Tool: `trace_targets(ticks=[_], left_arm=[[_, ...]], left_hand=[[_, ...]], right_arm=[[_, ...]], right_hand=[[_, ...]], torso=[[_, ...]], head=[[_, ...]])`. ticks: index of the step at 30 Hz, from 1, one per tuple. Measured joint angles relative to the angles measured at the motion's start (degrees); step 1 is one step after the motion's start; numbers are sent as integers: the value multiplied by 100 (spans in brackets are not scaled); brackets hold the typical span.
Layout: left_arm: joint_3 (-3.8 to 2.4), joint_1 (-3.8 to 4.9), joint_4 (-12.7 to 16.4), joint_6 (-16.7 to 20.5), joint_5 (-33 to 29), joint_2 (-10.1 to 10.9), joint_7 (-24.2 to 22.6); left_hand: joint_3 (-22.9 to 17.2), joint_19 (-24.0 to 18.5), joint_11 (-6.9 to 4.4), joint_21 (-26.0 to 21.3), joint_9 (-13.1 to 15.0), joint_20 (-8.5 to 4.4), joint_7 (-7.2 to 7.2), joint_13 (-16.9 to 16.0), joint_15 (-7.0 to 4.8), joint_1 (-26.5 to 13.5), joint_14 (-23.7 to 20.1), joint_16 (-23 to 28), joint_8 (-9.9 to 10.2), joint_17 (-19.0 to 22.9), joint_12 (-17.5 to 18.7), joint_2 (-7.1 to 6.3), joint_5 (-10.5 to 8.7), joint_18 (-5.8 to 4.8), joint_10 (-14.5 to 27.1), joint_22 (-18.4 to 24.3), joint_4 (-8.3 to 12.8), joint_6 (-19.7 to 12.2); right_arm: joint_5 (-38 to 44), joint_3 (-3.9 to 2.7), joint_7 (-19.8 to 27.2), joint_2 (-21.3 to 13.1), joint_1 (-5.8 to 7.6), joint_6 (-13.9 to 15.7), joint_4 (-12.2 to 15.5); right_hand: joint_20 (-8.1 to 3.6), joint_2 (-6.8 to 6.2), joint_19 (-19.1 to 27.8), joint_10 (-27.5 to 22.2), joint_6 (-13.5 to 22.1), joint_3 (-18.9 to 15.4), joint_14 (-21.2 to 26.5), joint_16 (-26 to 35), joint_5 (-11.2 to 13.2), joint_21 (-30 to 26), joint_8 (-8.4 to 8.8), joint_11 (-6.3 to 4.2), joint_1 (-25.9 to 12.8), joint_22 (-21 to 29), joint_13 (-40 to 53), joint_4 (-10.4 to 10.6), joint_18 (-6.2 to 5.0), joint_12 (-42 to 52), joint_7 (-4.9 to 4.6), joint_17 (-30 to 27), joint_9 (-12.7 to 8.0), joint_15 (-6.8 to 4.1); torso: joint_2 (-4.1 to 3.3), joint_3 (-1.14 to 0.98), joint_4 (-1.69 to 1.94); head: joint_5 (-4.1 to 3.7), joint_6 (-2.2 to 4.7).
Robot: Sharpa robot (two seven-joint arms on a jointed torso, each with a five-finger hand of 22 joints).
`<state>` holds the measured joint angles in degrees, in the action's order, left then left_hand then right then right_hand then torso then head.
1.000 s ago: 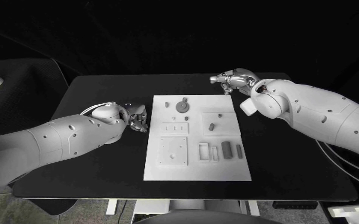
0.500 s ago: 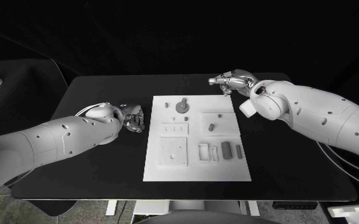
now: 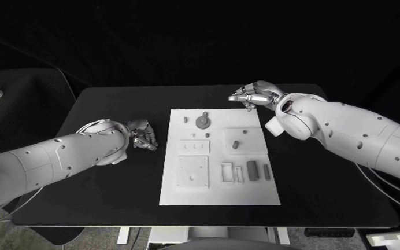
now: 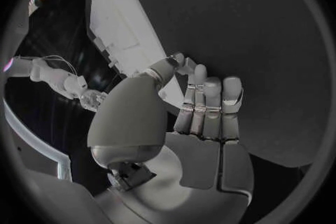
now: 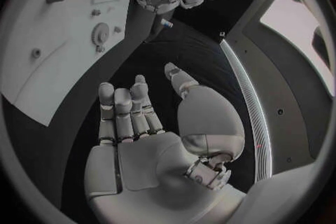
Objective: Assemble the parts on the task board
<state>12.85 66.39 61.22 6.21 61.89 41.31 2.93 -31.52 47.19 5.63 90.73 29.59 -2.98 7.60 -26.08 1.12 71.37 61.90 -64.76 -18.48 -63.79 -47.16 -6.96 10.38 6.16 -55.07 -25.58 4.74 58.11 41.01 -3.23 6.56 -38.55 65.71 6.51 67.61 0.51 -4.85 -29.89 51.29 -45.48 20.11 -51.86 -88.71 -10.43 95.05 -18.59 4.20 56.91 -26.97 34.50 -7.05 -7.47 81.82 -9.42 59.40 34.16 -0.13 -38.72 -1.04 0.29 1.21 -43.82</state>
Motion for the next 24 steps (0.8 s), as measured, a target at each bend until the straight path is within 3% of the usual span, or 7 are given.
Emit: trace_targets(ticks=[1,3,5,10,15,21,24], left_arm=[[-14,1,0,-15,-39,3,-5],[-125,18,6,-123,-323,14,-62],[-162,78,31,-235,-625,28,-150],[-171,203,36,-538,-1449,59,-384],[-171,245,163,-850,-2154,121,-572],[-169,258,448,-1023,-2461,178,-717],[-168,263,586,-1009,-2362,184,-797]], left_hand=[[0,1,0,0,0,-1,0,0,0,0,0,0,0,0,0,0,0,-1,0,0,0,0],[3,13,0,24,0,-13,1,0,0,0,0,0,0,-6,0,0,0,-12,0,0,-3,1],[15,22,0,24,0,-22,1,0,0,0,0,0,0,-6,0,0,0,-32,0,0,-15,1],[44,22,0,64,0,-22,2,8,-23,-12,24,-44,0,-22,0,12,-1,-25,0,-20,-44,1],[49,22,0,66,0,-22,2,8,-23,-42,24,-44,0,-23,0,42,-3,-25,0,-20,-49,1],[50,22,0,66,0,-21,2,15,-23,-52,24,-44,0,-22,0,52,-23,-25,0,-19,-50,1],[54,22,-3,66,0,-21,2,18,-22,-52,24,-44,0,-28,1,52,-24,-25,3,-24,-54,1]], right_arm=[[23,0,4,-1,-1,5,8],[191,0,31,-8,-8,43,67],[369,0,59,-13,-17,86,126],[770,30,123,-12,-23,189,245],[1150,108,179,-3,-37,274,420],[1362,178,198,27,-45,333,541],[1292,255,110,29,-44,353,617]], right_hand=[[0,-14,0,0,0,0,0,0,0,0,0,0,14,0,0,0,0,0,0,0,0,0],[0,3,0,0,0,0,0,-2,0,0,-3,0,59,0,0,0,0,0,0,0,0,0],[0,3,0,0,0,15,0,-22,0,0,-21,0,59,0,0,-15,-1,0,0,0,0,0],[0,10,0,0,-44,31,-12,-22,0,0,-39,0,246,-6,-6,-31,0,23,1,0,10,-10],[0,18,0,22,-51,47,-35,-22,0,0,-49,-22,299,-6,-5,-47,0,23,7,0,15,-16],[0,18,0,22,-52,47,-36,-22,0,0,-49,-22,344,-11,-11,-47,0,22,8,0,15,-15],[0,18,0,22,-52,47,-36,-22,0,0,-49,-22,344,-11,-11,-47,0,22,9,0,15,-15]], torso=[[0,0,0],[0,0,-1],[0,0,-2],[0,1,-2],[0,0,-2],[-1,1,-1],[-1,3,1]], head=[[3,3],[5,11],[8,25],[1,47],[-20,69],[-51,107],[-64,130]])
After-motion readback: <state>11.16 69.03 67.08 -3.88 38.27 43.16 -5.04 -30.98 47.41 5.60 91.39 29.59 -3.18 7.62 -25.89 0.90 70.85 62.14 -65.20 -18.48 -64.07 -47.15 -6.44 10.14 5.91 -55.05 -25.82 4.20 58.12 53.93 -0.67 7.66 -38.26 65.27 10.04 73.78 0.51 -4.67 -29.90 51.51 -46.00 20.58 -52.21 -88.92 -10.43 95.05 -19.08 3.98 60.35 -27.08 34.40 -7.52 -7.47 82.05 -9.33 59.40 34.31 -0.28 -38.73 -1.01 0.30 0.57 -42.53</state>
